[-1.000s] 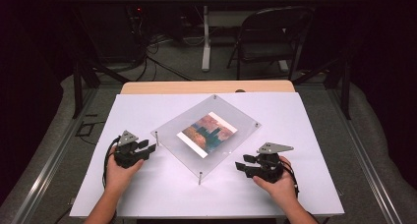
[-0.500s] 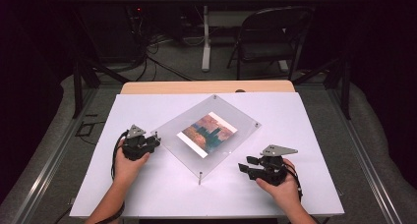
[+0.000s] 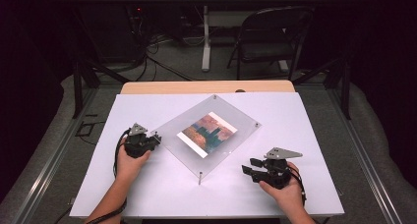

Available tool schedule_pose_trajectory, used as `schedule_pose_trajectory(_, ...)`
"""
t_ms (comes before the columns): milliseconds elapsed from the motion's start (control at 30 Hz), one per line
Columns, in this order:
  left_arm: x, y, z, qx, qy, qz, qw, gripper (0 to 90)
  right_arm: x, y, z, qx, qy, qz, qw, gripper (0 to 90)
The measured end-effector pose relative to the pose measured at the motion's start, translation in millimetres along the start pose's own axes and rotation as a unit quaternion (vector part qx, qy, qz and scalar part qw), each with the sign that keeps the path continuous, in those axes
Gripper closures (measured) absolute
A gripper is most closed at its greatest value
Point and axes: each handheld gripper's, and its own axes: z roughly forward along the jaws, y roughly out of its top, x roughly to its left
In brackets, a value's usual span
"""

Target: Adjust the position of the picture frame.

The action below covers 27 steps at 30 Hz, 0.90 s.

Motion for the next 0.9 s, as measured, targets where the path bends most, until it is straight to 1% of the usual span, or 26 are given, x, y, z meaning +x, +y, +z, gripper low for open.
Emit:
schedule_pose_trajectory(133, 0.5, 0.0, 0.8, -0.003, -0.003, -0.007, 1.0, 78.1, -0.3, -0.6, -1.7, -0.003, -0.003, -0.002, 1.0, 52.7)
schedule_pose_trajectory(233, 2.0, 0.0, 0.8, 0.003, -0.004, -0.011, 0.9999, 77.5, -0.4, -1.2, -2.6, -0.002, -0.003, -0.001, 1.0, 52.8)
schedule_pose_trajectory(333, 0.9, 0.9, 0.5, 0.006, -0.008, -0.005, 0.9999, 81.5, -0.2, -1.5, -3.1, -0.001, -0.004, -0.002, 1.0, 52.8)
schedule_pose_trajectory(400, -1.3, 1.7, 1.1, 0.006, 0.001, 0.001, 1.0, 83.2, 0.3, -1.9, -3.5, 0.0, -0.004, 0.0, 1.0, 52.8)
schedule_pose_trajectory(433, -1.3, 2.1, 1.2, 0.007, 0.001, 0.003, 1.0, 83.6, 0.4, -2.1, -3.6, -0.001, -0.004, 0.0, 1.0, 52.8)
schedule_pose_trajectory(533, -1.2, 1.9, 1.0, 0.007, 0.0, 0.0, 1.0, 84.0, 1.1, -2.6, -4.0, -0.001, -0.003, 0.0, 1.0, 52.9)
schedule_pose_trajectory(700, -1.1, 1.6, 1.0, 0.005, 0.001, 0.004, 1.0, 84.4, 2.4, -3.1, -3.5, 0.001, 0.0, -0.001, 1.0, 52.9)
schedule_pose_trajectory(833, 0.3, 1.9, 0.8, 0.007, -0.008, 0.0, 0.9999, 84.4, 4.9, -2.8, -3.8, 0.003, 0.003, -0.004, 1.0, 55.0)
schedule_pose_trajectory(867, 0.5, 2.0, 0.8, 0.006, -0.01, -0.002, 0.9999, 84.5, 5.5, -2.8, -3.9, 0.003, 0.003, -0.004, 1.0, 56.6)
schedule_pose_trajectory(900, 0.7, 2.3, 0.6, 0.008, -0.011, -0.001, 0.9999, 84.6, 6.8, -3.0, -3.7, 0.003, 0.01, -0.007, 0.9999, 59.2)
